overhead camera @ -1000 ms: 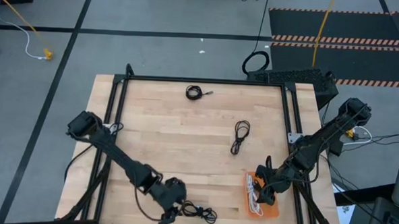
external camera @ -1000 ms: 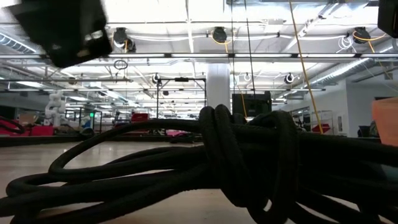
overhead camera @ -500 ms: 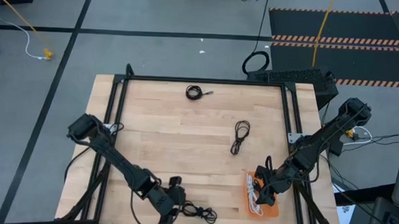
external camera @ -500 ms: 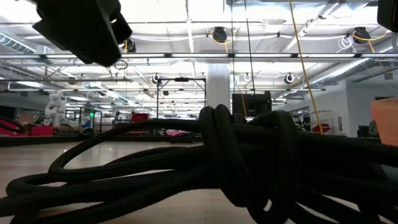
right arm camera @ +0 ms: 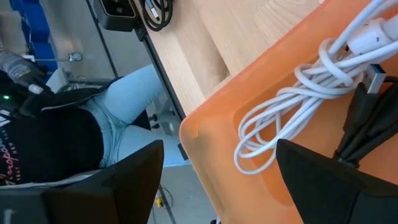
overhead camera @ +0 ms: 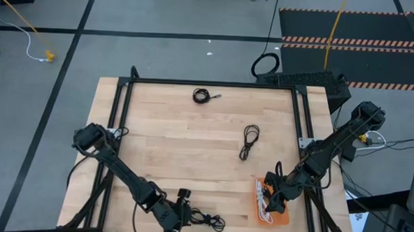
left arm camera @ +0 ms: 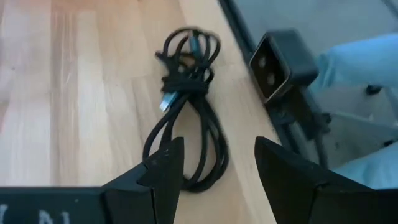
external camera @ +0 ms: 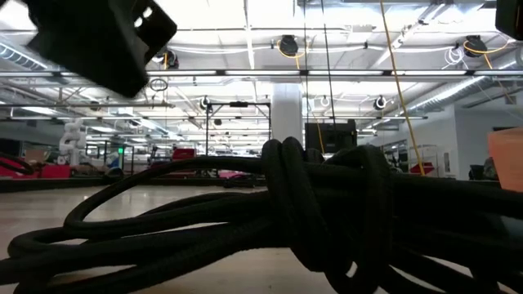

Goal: Pick and place USB-C Cables
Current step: Put the bottom left black charger cable into the orange bin

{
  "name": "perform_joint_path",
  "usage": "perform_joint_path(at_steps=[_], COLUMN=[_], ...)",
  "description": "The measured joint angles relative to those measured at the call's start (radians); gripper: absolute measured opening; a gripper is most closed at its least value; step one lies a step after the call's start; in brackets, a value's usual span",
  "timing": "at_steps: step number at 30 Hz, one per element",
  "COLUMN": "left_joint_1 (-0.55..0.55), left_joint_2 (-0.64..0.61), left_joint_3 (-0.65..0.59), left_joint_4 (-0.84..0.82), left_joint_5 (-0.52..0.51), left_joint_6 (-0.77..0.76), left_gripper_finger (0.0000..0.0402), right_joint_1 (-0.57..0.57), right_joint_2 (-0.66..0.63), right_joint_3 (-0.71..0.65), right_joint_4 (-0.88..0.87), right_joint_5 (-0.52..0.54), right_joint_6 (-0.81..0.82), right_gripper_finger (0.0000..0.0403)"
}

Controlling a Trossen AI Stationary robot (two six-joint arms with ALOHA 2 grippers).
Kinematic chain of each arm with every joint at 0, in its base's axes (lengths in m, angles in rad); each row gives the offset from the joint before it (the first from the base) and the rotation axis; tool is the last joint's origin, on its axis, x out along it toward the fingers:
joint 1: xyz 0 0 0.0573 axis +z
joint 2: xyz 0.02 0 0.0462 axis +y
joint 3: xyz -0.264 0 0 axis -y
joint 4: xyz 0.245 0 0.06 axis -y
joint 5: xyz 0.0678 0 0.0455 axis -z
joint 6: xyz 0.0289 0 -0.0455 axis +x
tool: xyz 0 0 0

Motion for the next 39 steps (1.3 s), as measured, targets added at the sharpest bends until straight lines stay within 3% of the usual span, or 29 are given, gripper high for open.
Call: perform_joint_path(at_steps=[11,26,39], left_joint_1=[0.013,0.031,0.063], left_joint_2=[0.054,0.124,0.135], left_joint_3=[0.000,0.000,0.001], left_joint_4=[0.065,0.100,0.086], left_joint_5=[-0.063,-0.035,-0.085], left_joint_6=[0.036,-0.004,-0.049], left_gripper_finger=[0.0206,0.0290,0.0294], right_joint_1=[0.000,0.000,0.000], right_joint_2=[0.000,0.000,0.000], right_joint_3=[0.000,0.000,0.000], right_joint_4=[0.000,0.002,0.044], right_joint_5=[0.000,0.000,0.000], right_joint_6=[0.000,0.000,0.000], right_gripper_finger=[0.0302,0.0302,0.0302])
